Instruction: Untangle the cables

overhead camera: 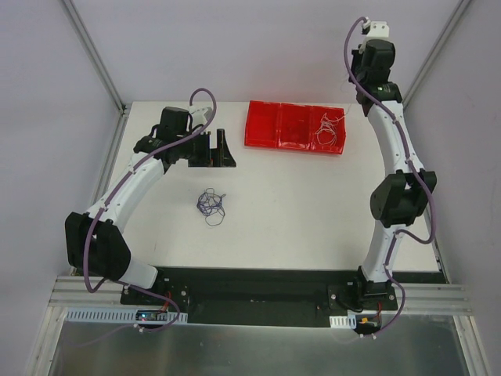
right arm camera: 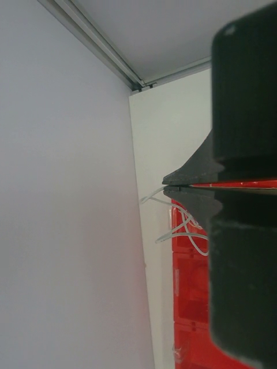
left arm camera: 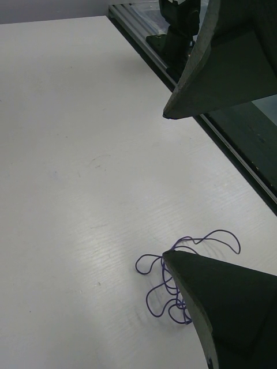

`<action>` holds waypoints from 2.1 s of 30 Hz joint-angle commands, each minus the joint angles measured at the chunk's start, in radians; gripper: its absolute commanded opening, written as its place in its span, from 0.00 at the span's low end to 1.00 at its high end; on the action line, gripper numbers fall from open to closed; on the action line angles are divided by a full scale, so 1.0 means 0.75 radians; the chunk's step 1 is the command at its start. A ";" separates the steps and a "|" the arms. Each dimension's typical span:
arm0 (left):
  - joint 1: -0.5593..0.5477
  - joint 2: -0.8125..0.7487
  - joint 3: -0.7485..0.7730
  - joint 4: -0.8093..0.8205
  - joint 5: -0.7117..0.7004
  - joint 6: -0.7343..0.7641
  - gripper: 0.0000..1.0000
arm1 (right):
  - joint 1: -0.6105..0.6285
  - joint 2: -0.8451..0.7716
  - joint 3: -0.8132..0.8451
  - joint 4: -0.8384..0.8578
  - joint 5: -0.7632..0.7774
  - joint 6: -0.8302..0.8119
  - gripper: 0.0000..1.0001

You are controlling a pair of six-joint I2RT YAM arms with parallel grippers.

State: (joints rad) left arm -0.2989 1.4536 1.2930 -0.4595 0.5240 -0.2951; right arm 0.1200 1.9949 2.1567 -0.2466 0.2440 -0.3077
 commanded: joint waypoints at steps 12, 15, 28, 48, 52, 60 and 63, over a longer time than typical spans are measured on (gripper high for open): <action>0.014 -0.007 -0.022 0.022 0.046 0.021 0.96 | -0.002 0.267 -0.205 0.092 -0.061 0.042 0.01; 0.014 -0.003 -0.022 0.024 0.046 0.021 0.96 | 0.000 0.357 -0.155 0.057 -0.078 0.046 0.01; 0.014 0.009 -0.031 0.028 0.040 0.021 0.96 | 0.000 0.488 0.012 -0.129 -0.053 0.067 0.27; 0.018 0.023 -0.104 0.005 -0.242 -0.030 0.86 | 0.195 -0.383 -0.913 -0.106 -0.496 0.406 0.79; 0.018 -0.064 -0.237 0.007 -0.371 -0.095 0.78 | 0.414 -0.482 -1.237 0.242 -0.793 0.649 0.79; 0.020 -0.288 -0.599 0.071 -0.466 -0.294 0.57 | 0.809 -0.208 -1.282 0.756 -1.053 0.960 0.67; 0.020 -0.330 -0.664 0.081 -0.480 -0.333 0.59 | 0.891 -0.169 -1.315 0.830 -1.039 1.018 0.67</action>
State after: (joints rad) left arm -0.2905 1.2518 0.8467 -0.4377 0.2028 -0.4629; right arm 0.7383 1.8576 1.1667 0.1612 -0.4675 0.3321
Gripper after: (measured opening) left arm 0.577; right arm 0.670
